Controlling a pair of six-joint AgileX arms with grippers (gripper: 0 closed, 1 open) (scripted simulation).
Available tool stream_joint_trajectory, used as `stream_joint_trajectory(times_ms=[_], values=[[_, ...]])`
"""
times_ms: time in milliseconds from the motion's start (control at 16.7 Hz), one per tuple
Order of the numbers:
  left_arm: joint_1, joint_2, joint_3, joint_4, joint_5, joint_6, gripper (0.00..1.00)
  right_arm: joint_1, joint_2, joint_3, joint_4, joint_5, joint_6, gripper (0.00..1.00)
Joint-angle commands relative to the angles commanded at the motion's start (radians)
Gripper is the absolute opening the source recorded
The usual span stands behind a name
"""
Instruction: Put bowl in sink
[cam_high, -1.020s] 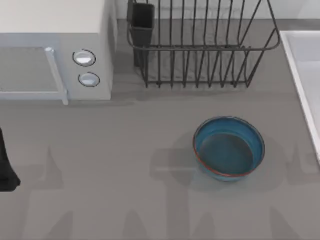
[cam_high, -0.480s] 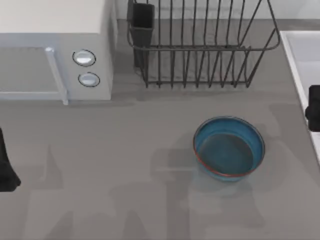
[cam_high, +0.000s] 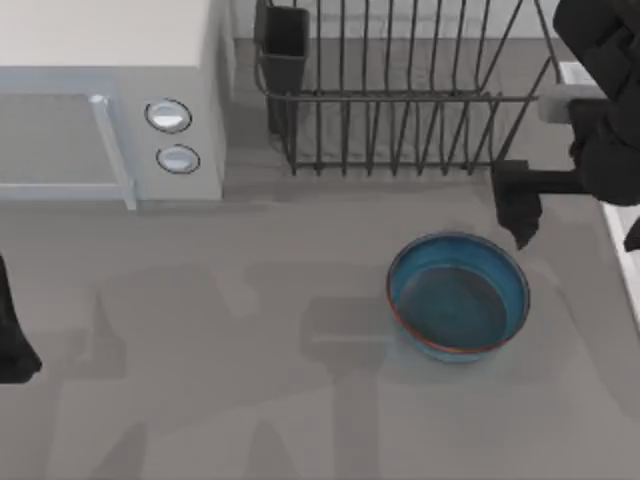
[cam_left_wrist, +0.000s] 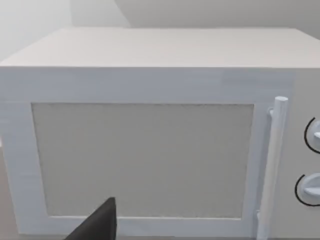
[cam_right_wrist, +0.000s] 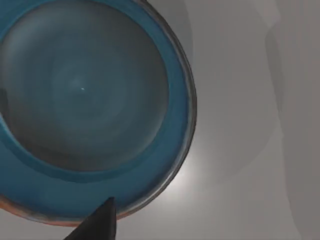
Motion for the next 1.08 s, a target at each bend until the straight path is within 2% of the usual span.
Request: stream_joint_trajectory(times_ms=[240, 600, 780, 1080], values=[[0.0, 0.0, 0.0, 0.0, 0.0, 0.0, 1.0, 0.027, 0.125, 0.124, -0.077, -0.001, 0.03, 1.0], [0.0, 0.0, 0.0, 0.0, 0.0, 0.0, 1.0, 0.024, 0.131, 0.125, -0.076, -0.001, 0.03, 1.0], [0.0, 0.0, 0.0, 0.0, 0.0, 0.0, 1.0, 0.027, 0.15, 0.071, -0.006, -0.001, 0.029, 1.0], [0.0, 0.0, 0.0, 0.0, 0.0, 0.0, 1.0, 0.03, 0.215, -0.087, 0.228, -0.001, 0.034, 1.0]])
